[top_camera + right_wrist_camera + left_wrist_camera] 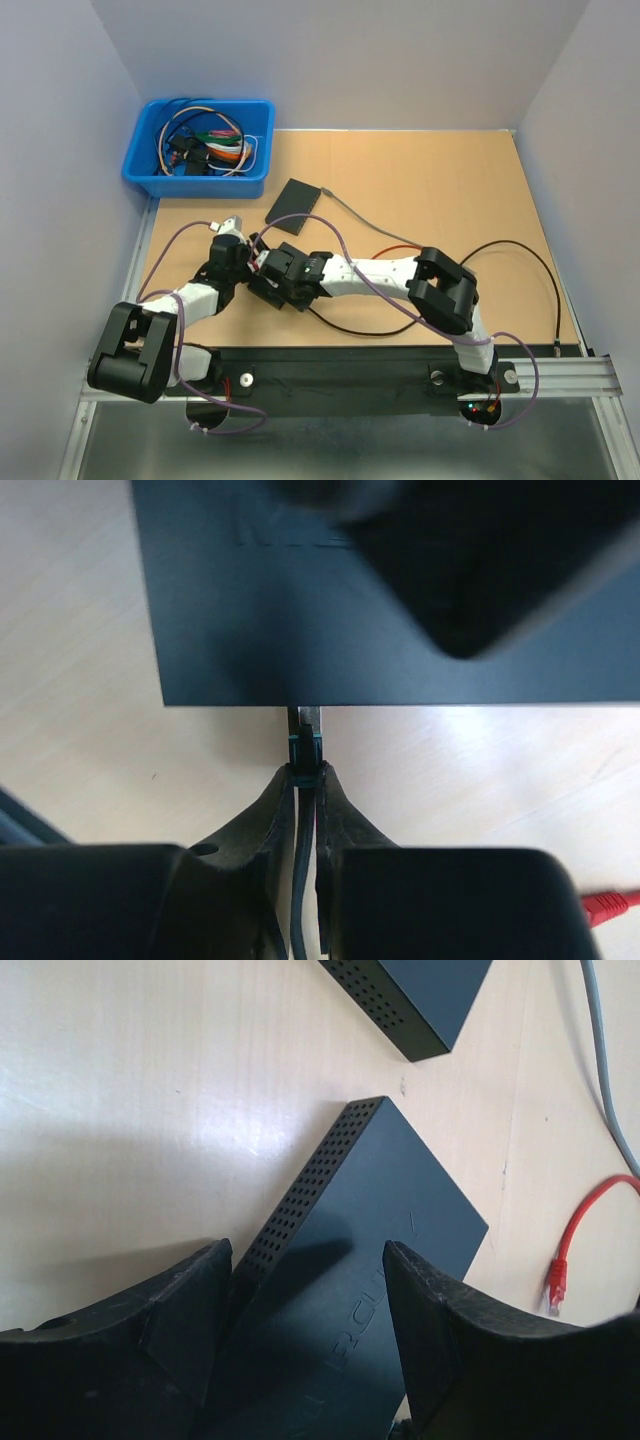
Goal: Insert the plug into the switch port
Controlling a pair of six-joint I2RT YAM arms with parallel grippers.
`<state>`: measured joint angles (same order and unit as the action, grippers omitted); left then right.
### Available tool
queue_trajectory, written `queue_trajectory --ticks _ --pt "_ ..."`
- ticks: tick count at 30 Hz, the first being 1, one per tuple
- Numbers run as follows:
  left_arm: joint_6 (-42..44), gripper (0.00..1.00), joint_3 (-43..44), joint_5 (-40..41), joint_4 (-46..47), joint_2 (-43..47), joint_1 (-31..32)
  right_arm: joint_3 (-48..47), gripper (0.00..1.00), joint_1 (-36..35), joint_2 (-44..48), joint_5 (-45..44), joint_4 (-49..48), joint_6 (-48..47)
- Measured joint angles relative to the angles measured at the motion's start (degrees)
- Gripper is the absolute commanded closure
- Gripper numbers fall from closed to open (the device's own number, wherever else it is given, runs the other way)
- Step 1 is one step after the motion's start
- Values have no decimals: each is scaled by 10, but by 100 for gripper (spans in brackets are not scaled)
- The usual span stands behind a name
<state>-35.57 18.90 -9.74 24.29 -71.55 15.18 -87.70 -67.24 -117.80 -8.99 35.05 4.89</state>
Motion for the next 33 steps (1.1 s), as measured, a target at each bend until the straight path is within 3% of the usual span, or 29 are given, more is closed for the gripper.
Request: queue_trajectory --ticks 17,33 --pt "2 30 4 7 -3 -3 21 15 100 -4 7 1 -11 -18" --pt "-20 31 -5 88 5 4 77 31 100 -4 20 -3 -21 -23"
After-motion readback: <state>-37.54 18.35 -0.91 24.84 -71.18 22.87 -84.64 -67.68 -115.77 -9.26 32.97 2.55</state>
